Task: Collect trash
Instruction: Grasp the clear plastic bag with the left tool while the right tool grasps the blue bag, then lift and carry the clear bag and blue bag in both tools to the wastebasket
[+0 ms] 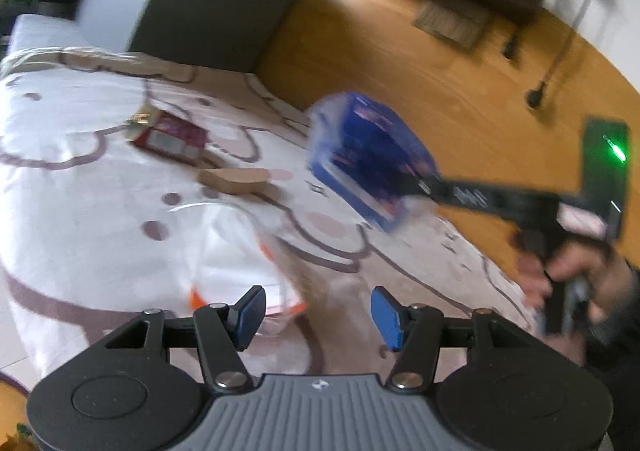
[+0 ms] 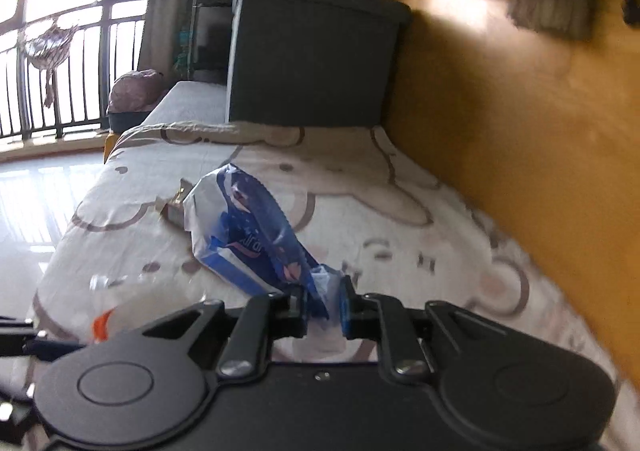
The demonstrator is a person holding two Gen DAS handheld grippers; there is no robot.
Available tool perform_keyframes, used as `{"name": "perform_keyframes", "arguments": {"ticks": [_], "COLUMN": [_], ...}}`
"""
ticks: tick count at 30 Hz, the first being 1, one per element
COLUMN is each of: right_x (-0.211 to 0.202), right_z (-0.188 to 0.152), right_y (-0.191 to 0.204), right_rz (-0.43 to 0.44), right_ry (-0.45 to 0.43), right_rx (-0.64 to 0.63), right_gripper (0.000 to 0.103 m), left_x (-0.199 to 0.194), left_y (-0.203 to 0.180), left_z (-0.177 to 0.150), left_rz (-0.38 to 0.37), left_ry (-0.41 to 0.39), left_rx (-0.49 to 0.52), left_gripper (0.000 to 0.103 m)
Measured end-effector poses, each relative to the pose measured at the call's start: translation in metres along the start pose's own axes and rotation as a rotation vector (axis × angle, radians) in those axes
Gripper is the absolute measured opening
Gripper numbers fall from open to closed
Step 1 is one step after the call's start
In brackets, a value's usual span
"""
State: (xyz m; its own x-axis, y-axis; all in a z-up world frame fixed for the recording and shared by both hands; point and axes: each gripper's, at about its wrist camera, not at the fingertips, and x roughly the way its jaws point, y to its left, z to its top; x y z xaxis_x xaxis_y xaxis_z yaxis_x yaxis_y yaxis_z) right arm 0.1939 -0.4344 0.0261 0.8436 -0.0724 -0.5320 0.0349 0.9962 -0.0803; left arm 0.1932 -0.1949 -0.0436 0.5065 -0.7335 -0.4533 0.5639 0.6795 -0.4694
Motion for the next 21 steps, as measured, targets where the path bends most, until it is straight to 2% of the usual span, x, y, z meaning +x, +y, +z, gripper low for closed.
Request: {"name": "perform_keyframes", "arguments": {"ticks": [3,6,7,12,14,17,21], "right_x": [-0.001,-0.003,-0.003,-0.006,-0.006,-0.006,-0.009], "right_z": [-0.017,-0.030,-0.033,-0.041,-0.042,-0.043,-0.043], "right_y": [0.005,0.013,0.015,0.023,0.025,0.026,0.029], "right_rz": [0.019,0.032,0.038,0.045,0.043,0.032,0.010], "right_ry": [0.023,0.038,0.042,0.052,0.059,0.066,0.064], "right_rx": [0.038,0.056,0.060,0.073,0.074,0.072,0.048], "right_gripper": [0.015,0.015,0.015,0.015,0.015,0.015,0.015], "left_x": [-0.001,0.001,0.004,0.021,0.028,0.034,0.032], "left_y": [0.009,0.017,0.019,0.024,0.025,0.028,0.025], "left_z": [0.003,0.011,0.014,0.017,0.016,0.013,0.011], "left_rz": [0.047,0.054,0.054,0.057,0.058,0.053,0.060], "left_ry": [-0.036,-0.068,-0.072,-0.058,-0.050,-0.045,-0.043], "left_rx": [-0.058,-0.135,-0.164,-0.251,-0.283,-0.304,-0.278], "left_gripper": [0.054,0.044,0.038,0.031,0.024,0.016,0.011]}}
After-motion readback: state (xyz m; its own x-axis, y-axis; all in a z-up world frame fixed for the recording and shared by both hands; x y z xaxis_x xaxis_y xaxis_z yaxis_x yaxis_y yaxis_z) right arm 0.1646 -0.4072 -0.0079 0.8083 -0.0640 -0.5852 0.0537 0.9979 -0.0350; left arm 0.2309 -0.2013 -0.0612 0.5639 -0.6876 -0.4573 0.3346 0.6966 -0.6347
